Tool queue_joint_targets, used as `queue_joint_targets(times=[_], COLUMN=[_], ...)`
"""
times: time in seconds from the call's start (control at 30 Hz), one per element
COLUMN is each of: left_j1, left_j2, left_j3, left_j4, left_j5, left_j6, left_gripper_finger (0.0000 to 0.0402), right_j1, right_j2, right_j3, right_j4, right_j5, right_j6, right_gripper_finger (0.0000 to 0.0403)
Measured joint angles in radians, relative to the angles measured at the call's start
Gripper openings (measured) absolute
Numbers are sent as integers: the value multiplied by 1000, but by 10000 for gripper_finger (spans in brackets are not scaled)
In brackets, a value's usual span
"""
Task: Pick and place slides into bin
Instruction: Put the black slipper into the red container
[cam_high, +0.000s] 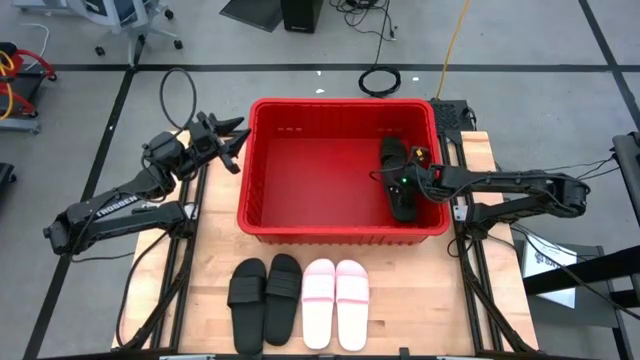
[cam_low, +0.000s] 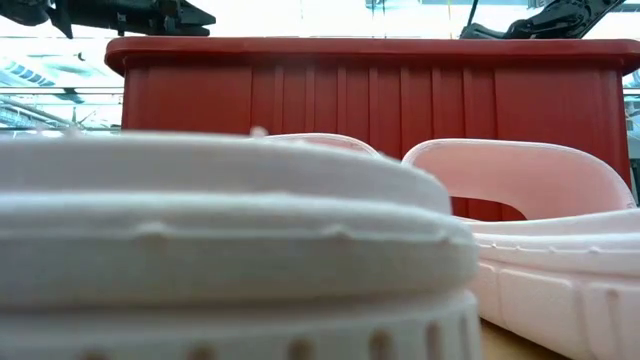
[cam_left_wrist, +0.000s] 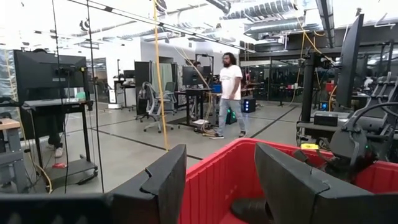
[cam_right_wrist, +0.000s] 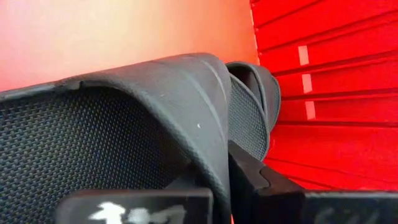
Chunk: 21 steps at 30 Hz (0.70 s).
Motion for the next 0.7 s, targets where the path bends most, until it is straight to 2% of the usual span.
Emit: queue_joint_targets(times=[0.2, 0.47, 0.7], left_j1=[0, 0, 0], left_j2=[0, 0, 0], left_j3=[0, 0, 0], left_j4=[1, 1, 1], left_j5=[0, 0, 0], left_j6=[0, 0, 0], left_gripper_finger=[198, 198, 198], right_j1=[0, 1, 1], right_j2=[0, 0, 0], right_j3=[0, 0, 0], right_j4=[-21, -25, -41], right_j5=[-24, -31, -130], right_j6=[10, 13, 30], right_gripper_finger=[45, 116, 184])
